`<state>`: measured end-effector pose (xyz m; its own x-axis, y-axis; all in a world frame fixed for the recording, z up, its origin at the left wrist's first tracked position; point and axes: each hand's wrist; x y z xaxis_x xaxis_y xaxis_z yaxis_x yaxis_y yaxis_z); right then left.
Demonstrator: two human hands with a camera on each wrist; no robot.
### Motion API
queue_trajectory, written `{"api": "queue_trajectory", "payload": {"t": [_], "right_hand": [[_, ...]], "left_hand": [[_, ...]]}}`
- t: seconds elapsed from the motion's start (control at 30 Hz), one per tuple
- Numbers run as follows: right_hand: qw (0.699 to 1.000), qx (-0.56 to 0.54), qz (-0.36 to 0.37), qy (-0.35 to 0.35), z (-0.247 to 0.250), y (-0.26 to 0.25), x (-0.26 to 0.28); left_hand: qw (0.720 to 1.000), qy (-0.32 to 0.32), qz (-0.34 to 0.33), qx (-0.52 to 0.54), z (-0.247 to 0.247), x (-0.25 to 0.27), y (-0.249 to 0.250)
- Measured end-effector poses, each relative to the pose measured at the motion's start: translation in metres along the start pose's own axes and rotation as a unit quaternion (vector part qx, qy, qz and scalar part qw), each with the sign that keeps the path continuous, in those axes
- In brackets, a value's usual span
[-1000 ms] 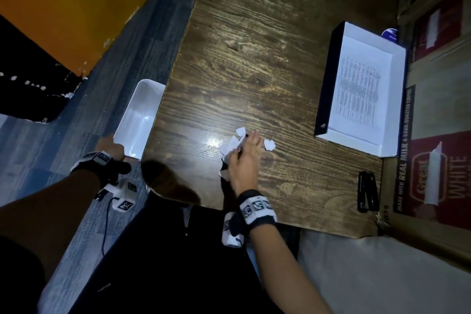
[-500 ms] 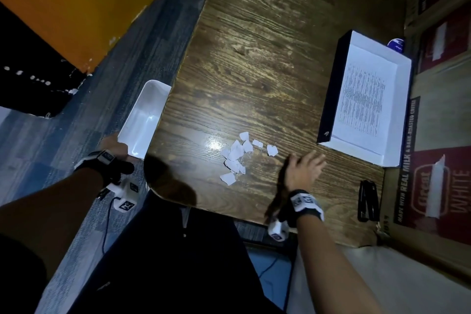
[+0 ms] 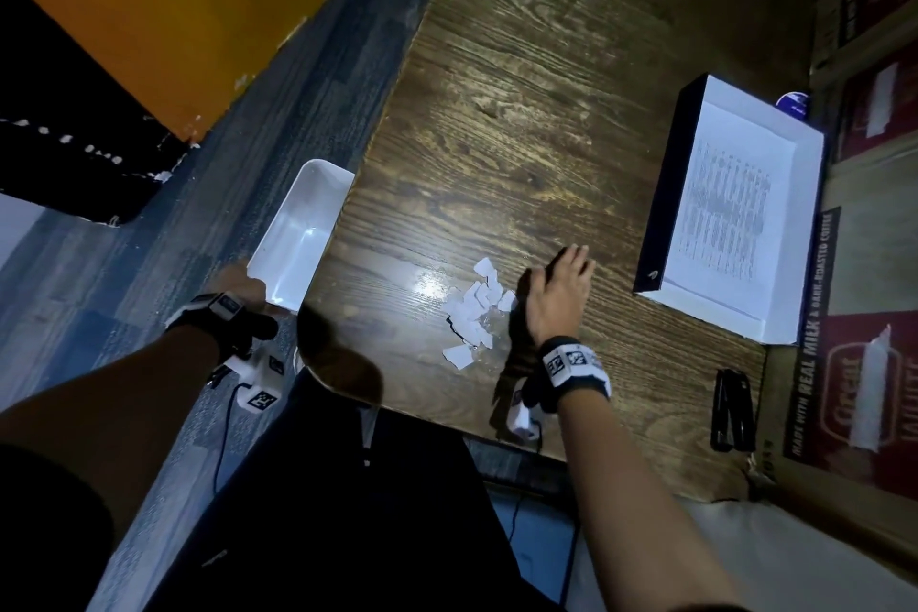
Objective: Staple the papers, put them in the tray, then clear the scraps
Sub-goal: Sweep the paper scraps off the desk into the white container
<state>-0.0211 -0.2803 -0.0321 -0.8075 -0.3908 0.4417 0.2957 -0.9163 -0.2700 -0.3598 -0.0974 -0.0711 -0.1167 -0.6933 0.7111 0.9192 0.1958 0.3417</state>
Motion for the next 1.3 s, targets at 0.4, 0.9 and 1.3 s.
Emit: {"api": "queue_trajectory", "payload": {"t": [0.4, 0.9, 1.3], "right_hand": [[0.975, -0.042, 0.125, -0.18, -0.045, -0.034, 0.069], [0.799, -0.198, -0.142, -0.55, -0.011, 0.055, 0.054], [0.804, -0.34, -0.049, -0.486, -0.007, -0.04, 0.004]], "left_hand": [[0.998, 0.03, -0.012, 0.052, 0.0, -0.001, 0.004], [0.99, 0.054, 0.007, 0.131, -0.013, 0.004, -0.008], [0.986, 0.052, -0.022, 0.158, -0.017, -0.007, -0.017]]}}
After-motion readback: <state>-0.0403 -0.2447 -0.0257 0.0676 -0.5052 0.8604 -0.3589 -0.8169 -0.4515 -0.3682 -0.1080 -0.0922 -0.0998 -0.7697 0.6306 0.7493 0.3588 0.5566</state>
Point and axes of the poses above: each hand's wrist, its own x-axis away from the middle knuckle, its own z-axis out of the back of the hand, y = z × x, and after that the axes turned 14 degrees about -z, right-handed
